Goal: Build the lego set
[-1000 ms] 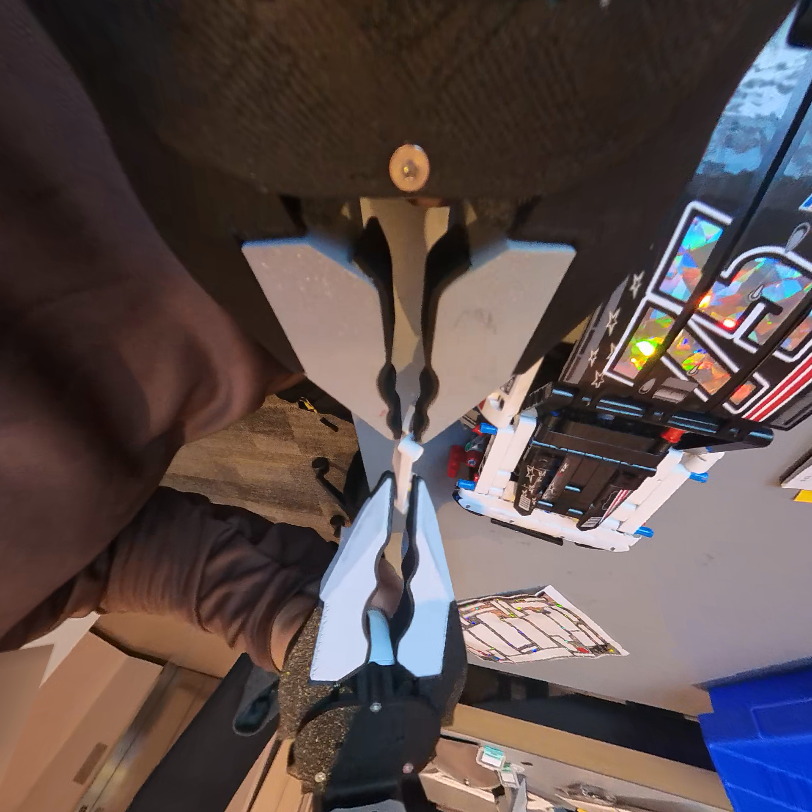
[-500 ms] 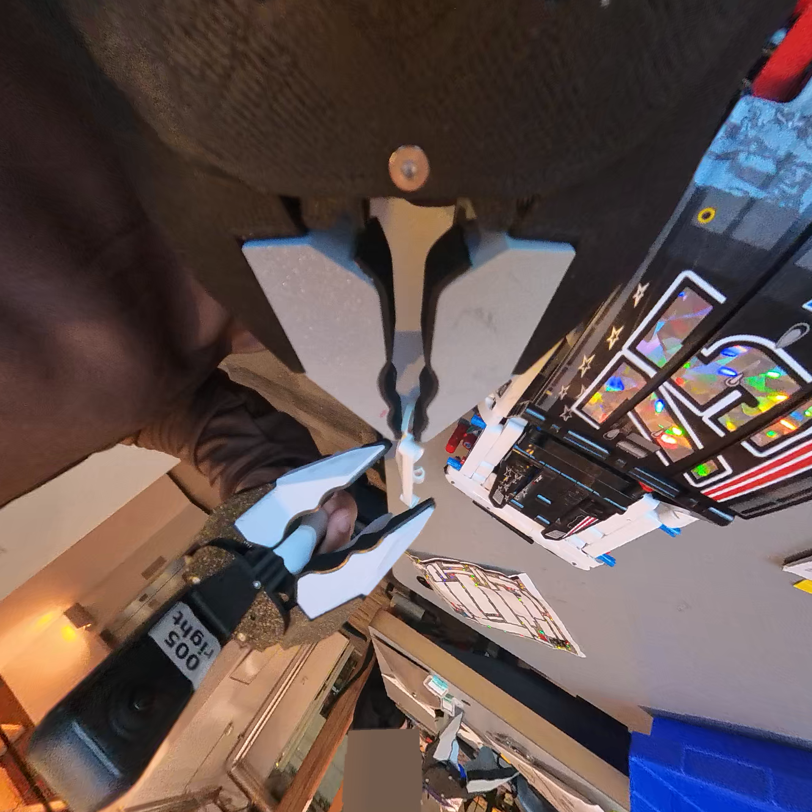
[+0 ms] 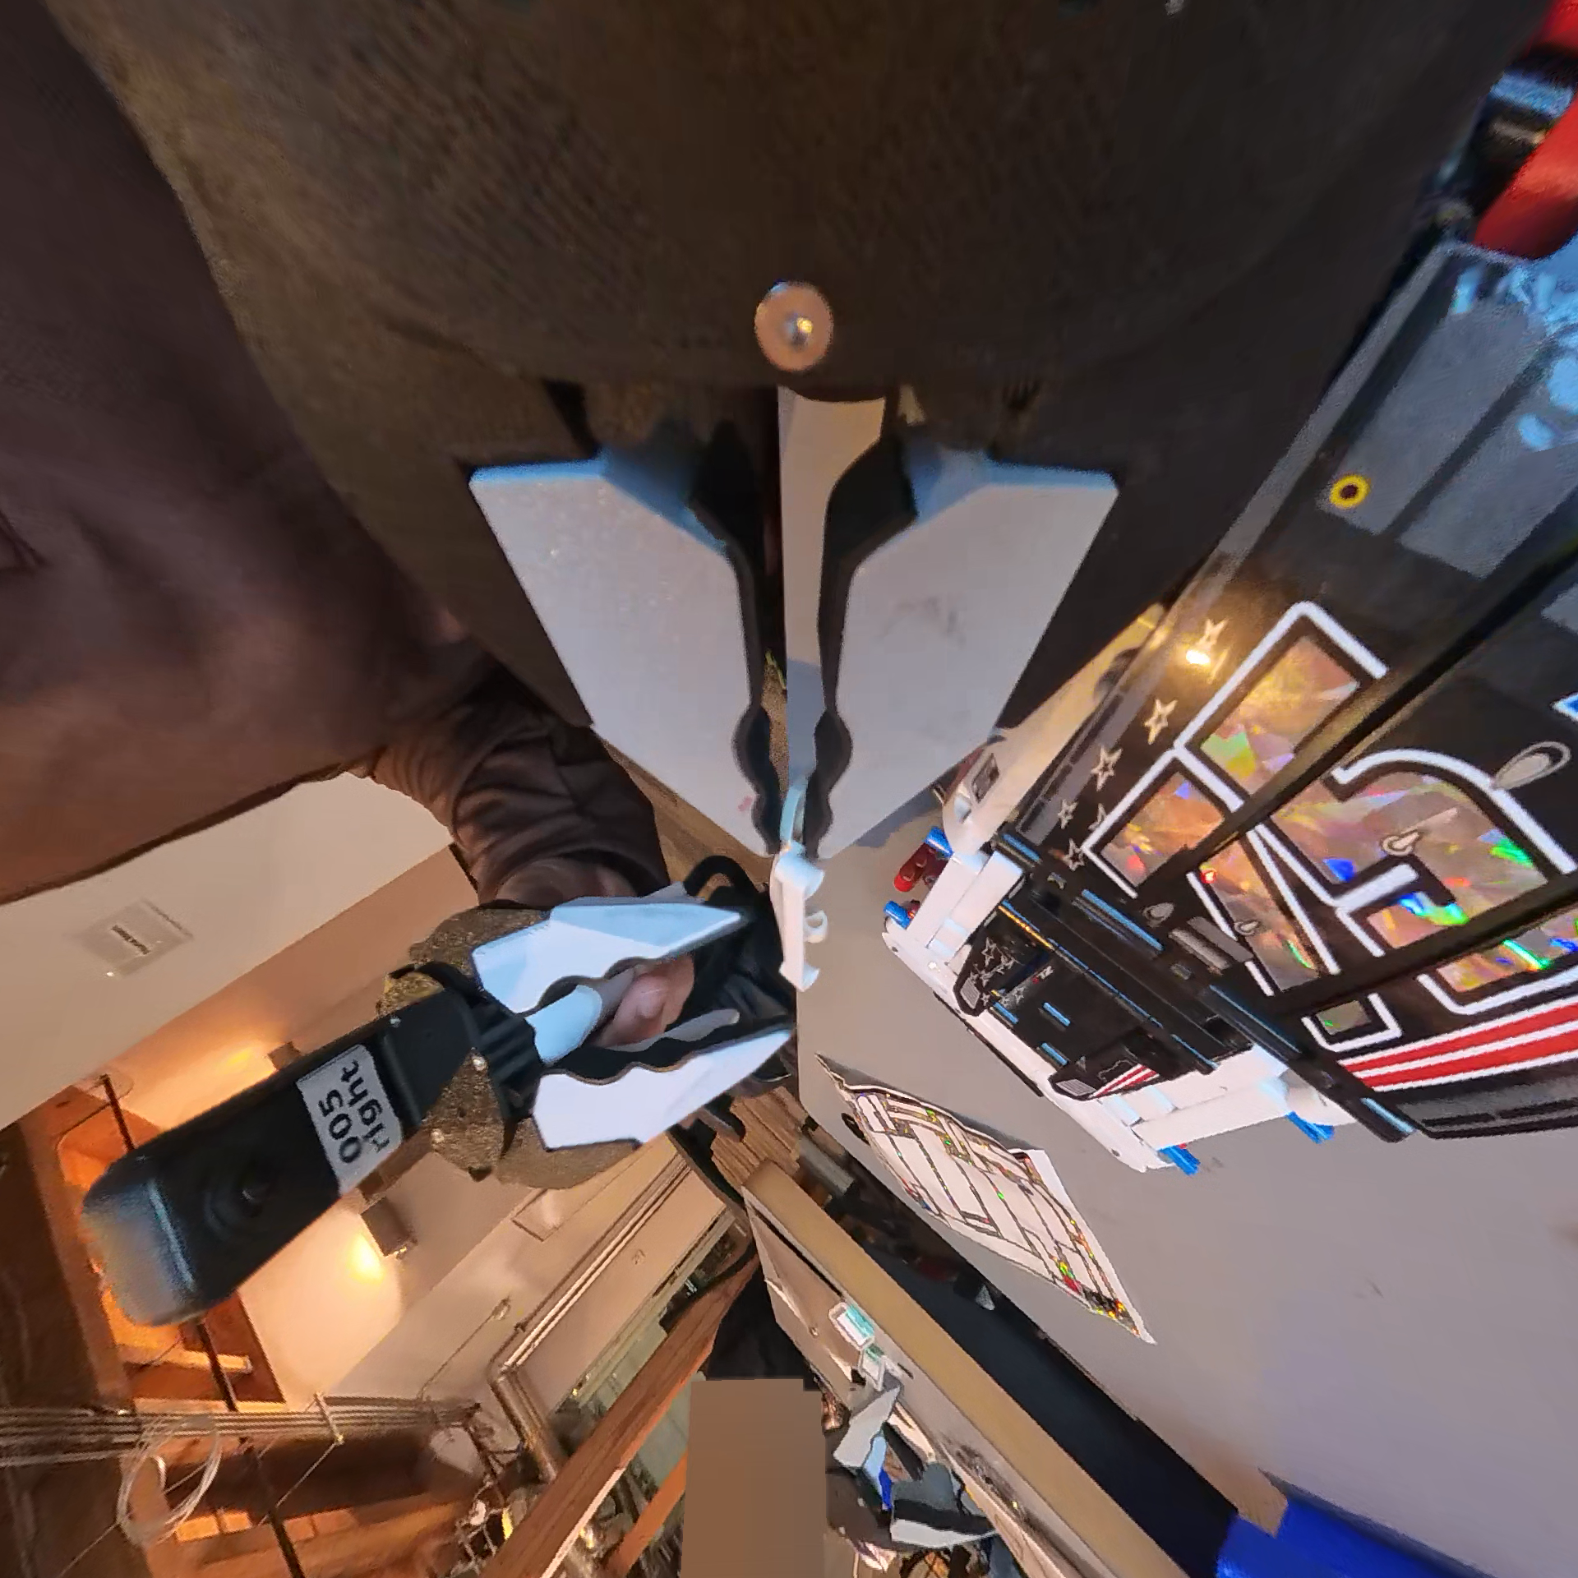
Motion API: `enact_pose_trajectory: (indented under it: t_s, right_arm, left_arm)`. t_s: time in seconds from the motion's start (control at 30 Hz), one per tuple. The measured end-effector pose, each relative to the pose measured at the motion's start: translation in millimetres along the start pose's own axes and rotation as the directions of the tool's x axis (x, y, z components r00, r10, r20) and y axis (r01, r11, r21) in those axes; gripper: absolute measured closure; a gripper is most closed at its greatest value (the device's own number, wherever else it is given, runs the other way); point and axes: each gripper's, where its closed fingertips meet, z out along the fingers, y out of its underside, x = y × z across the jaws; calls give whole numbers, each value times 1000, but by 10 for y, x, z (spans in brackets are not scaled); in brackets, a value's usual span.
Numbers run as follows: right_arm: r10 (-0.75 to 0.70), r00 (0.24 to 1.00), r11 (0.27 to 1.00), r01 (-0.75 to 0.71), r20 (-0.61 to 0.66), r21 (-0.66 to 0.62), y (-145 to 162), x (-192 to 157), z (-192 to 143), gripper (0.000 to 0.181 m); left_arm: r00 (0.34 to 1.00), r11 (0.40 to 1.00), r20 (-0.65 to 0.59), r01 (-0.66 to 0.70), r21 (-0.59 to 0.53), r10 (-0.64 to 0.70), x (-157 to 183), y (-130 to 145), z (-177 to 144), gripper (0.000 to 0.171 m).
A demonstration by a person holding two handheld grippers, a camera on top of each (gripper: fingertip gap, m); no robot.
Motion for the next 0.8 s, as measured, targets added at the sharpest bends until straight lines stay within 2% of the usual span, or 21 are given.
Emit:
enact_pose_trajectory:
  t_s: [0.2, 0.33, 0.43, 0.8]
  right_arm:
    - [-138, 990, 989, 138, -10, -45, 31, -135, 23, 153]
    - [-272, 962, 957, 270, -10, -104, 50, -258, 84, 153]
    - [-343, 938, 931, 333, -47, -149, 99, -276, 135, 161]
    - [-379, 921, 917, 359, -93, -175, 149, -293, 214, 163]
  left_arm:
    - [1000, 999, -11, 3, -50, -4, 34, 125, 49, 169]
    - [1000, 997, -28, 2, -76, -5, 77, 182, 83, 169]
    - [1000, 996, -24, -3, -91, 1, 72, 228, 104, 169]
    - [996, 993, 35, -74, -96, 78, -3, 251, 53, 168]
